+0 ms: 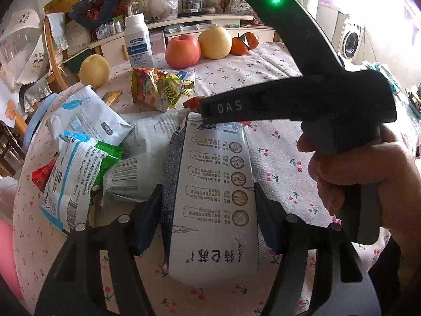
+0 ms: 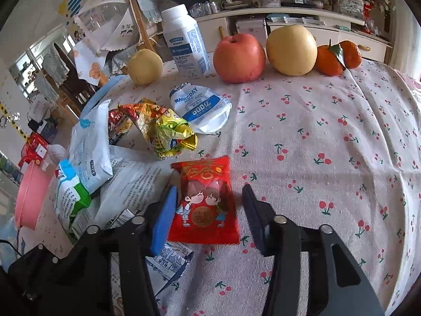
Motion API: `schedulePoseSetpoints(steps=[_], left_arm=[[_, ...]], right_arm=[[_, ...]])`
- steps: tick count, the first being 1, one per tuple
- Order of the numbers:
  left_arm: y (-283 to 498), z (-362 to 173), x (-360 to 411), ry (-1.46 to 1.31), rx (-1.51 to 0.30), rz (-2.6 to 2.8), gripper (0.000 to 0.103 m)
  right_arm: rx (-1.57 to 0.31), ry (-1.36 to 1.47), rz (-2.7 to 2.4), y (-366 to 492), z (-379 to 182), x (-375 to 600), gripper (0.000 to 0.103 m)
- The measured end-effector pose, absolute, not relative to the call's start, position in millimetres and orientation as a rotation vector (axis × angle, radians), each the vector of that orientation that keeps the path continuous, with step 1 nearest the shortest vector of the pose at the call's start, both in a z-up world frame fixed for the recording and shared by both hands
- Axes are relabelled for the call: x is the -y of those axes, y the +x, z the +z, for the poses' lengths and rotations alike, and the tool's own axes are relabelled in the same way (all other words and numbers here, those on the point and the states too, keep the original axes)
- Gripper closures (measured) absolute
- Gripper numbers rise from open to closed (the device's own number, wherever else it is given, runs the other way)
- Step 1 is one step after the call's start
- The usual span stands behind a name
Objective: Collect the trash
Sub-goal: 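Grasp the white-blue carton with the left tool while the right tool grasps the red snack packet, then carry carton and red packet to the pink bucket and open both tools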
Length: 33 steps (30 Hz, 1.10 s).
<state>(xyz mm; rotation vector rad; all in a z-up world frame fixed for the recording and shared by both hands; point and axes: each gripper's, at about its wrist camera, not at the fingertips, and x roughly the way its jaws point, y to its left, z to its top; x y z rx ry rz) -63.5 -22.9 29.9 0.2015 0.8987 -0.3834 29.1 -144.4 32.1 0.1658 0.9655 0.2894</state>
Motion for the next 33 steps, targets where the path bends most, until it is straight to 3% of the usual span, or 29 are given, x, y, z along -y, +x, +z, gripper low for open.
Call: schedulePoseSetpoints(steps=[21, 33], left_arm=[[-69, 60, -25, 0.021, -0.836, -0.437, 0.037], [-79, 83, -70, -0.062, -0.764, -0.412, 0.037]], right_arm=[[-0.916, 0.152, 0.276, 16, 38, 150, 0.067], [-0.857, 0.176, 0.272, -12, 54, 153, 0.068]])
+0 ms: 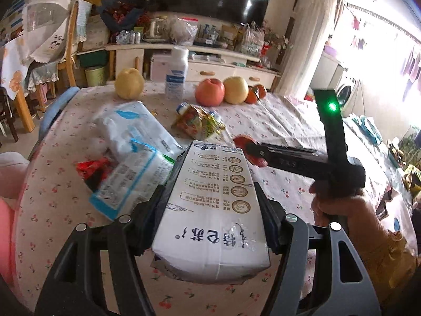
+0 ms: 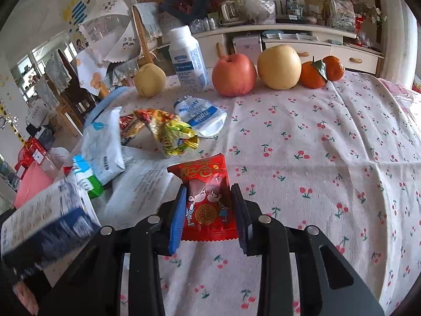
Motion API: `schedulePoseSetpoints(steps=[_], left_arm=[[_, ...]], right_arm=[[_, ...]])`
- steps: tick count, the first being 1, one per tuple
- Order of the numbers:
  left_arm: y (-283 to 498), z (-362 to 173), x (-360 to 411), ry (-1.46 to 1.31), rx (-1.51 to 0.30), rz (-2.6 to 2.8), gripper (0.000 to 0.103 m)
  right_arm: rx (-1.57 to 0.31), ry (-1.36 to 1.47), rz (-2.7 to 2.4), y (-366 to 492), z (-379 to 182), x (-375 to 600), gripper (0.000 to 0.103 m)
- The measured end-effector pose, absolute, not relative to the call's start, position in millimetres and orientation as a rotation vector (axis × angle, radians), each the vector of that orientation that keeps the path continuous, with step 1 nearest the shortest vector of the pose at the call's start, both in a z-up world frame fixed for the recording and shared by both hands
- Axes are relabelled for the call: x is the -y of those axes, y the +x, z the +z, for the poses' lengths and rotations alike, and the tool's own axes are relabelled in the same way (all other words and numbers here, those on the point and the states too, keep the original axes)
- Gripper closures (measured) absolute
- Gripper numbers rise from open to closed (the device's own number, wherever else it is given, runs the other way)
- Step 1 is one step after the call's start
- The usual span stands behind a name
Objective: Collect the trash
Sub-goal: 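Carry carton and red packet to the pink bucket and open both tools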
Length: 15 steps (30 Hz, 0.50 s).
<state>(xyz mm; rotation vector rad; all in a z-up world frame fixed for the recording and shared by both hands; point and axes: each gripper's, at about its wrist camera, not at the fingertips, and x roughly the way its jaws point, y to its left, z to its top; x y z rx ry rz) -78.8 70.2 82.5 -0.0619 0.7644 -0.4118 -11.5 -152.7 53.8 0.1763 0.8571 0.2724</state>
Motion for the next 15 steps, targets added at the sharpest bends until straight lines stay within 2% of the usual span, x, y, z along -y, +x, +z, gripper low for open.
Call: schedulePoseSetpoints(steps=[15], left_arm=[[-87, 108, -161, -0.18, -0.634, -0.233, 0.037]], right_arm=[[-0.764, 0.234, 0.396, -51, 101, 103, 0.068]])
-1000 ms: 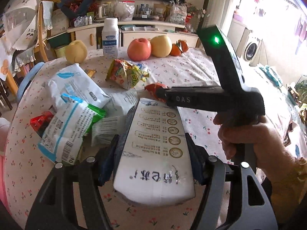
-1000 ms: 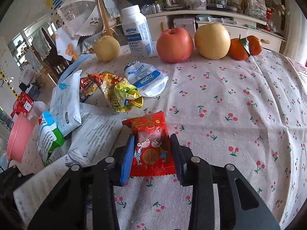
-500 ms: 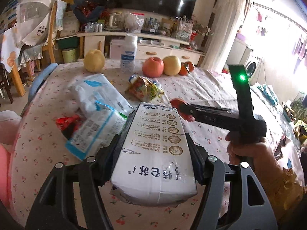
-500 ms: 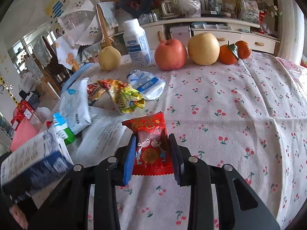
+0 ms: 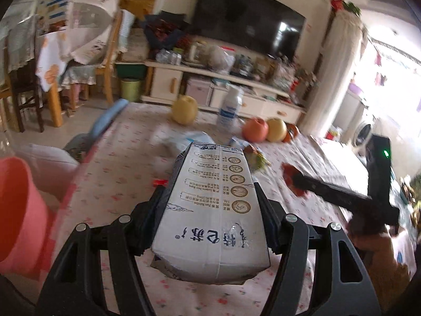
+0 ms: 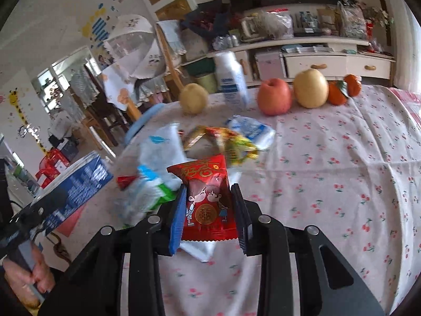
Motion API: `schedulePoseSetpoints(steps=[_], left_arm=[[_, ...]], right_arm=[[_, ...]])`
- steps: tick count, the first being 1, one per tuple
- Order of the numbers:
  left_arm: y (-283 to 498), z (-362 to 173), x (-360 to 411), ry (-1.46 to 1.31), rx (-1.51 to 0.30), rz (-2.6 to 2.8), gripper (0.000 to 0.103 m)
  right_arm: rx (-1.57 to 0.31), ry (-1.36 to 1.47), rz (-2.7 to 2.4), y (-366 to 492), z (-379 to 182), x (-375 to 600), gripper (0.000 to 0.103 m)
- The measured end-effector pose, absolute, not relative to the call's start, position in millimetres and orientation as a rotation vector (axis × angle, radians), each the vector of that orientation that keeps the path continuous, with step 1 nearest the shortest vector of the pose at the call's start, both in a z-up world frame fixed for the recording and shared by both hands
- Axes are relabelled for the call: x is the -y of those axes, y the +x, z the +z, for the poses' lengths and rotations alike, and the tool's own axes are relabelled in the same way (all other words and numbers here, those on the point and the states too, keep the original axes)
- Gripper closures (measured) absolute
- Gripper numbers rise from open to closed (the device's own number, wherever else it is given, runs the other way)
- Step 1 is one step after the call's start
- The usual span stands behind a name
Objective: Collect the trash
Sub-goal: 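Carry carton and red packet to the pink bucket and open both tools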
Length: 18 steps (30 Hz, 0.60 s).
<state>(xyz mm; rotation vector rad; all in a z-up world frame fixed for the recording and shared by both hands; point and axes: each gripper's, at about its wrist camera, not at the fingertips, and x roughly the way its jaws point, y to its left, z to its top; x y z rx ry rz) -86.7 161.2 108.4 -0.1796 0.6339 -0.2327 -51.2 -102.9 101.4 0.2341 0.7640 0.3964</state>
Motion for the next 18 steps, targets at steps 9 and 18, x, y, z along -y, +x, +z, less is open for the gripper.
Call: schedulePoseSetpoints(steps=[9, 18], left_arm=[[-95, 124, -231, -0.249, -0.543, -0.034, 0.037], [-111, 131, -319, -0.384, -0.459, 0.206, 0.037]], right_arm=[[-0.749, 0.205, 0.557, -66, 128, 24, 0.068], [-0.726, 0.08, 0.783, -82, 158, -110, 0.068]])
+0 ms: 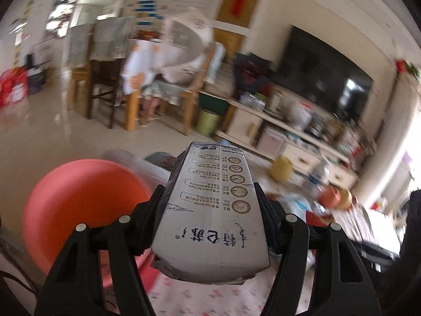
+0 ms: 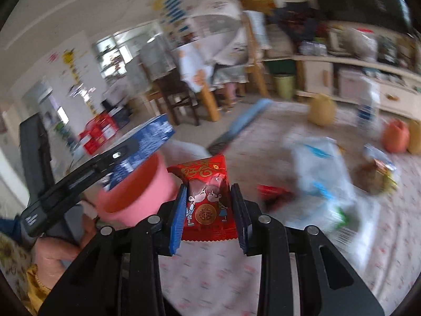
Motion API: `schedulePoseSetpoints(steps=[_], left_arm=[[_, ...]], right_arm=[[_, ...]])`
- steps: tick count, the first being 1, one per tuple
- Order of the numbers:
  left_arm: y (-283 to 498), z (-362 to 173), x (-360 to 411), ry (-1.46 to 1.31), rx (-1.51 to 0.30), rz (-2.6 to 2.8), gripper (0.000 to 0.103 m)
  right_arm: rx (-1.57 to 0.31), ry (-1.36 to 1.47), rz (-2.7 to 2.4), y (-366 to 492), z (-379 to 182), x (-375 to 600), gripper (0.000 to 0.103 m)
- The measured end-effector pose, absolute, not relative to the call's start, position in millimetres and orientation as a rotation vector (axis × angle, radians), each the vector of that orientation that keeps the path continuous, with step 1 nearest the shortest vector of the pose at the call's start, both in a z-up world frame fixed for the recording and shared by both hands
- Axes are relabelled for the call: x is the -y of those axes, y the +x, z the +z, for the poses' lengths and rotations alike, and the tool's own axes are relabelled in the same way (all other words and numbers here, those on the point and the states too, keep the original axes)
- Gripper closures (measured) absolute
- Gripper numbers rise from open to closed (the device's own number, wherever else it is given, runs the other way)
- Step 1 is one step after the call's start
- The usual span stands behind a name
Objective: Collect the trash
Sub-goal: 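Carry carton and red packet to the pink bucket and open both tools, then bring both open tools back over the remaining trash on the table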
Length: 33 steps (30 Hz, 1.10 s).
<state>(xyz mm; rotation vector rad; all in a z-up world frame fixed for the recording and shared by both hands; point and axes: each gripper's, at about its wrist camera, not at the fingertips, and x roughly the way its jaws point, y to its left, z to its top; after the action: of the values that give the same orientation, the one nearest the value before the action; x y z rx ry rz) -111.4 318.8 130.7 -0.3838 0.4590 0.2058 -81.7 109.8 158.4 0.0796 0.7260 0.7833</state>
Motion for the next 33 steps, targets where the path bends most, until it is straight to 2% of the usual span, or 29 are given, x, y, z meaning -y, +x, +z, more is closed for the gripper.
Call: schedulePoseSetpoints(steps=[7, 17, 19, 20, 21, 24, 28, 30, 33], left_arm=[[-127, 124, -389, -0.551, -0.424, 0.385, 0.037], [-131, 105, -449, -0.725, -0.467, 0.522, 0.037], [-130, 98, -456, -0.753, -0.5, 0.548, 0.029], [-129, 95, -459, -0.764, -0.512, 0.554, 0.022], [-128, 92, -461, -0.777, -0.527, 0.569, 0.02], [-128, 89, -460, -0.769, -0.533, 0.57, 0.018], [-126, 91, -446, -0.715, -0.49, 0.54, 0.015], [-123, 96, -436, -0.675, -0.454, 0.506, 0.009], [-117, 101, -417, -0.613, -0.417, 0.443, 0.009]], right_arm=[[-0.726, -0.008, 0.918, -87, 165, -212, 0.068], [-0.801, -0.129, 0.977, -76, 130, -302, 0.065], [-0.814, -0.116, 0.935, -74, 121, -303, 0.05], [-0.814, -0.098, 0.924, -73, 119, -298, 0.038], [-0.805, -0.071, 0.909, -73, 117, -291, 0.031], [-0.784, -0.026, 0.841, -73, 117, -268, 0.018], [-0.764, 0.008, 0.771, -74, 118, -234, 0.017], [-0.762, 0.006, 0.735, -76, 120, -219, 0.015], [-0.745, -0.006, 0.704, -83, 122, -197, 0.015]])
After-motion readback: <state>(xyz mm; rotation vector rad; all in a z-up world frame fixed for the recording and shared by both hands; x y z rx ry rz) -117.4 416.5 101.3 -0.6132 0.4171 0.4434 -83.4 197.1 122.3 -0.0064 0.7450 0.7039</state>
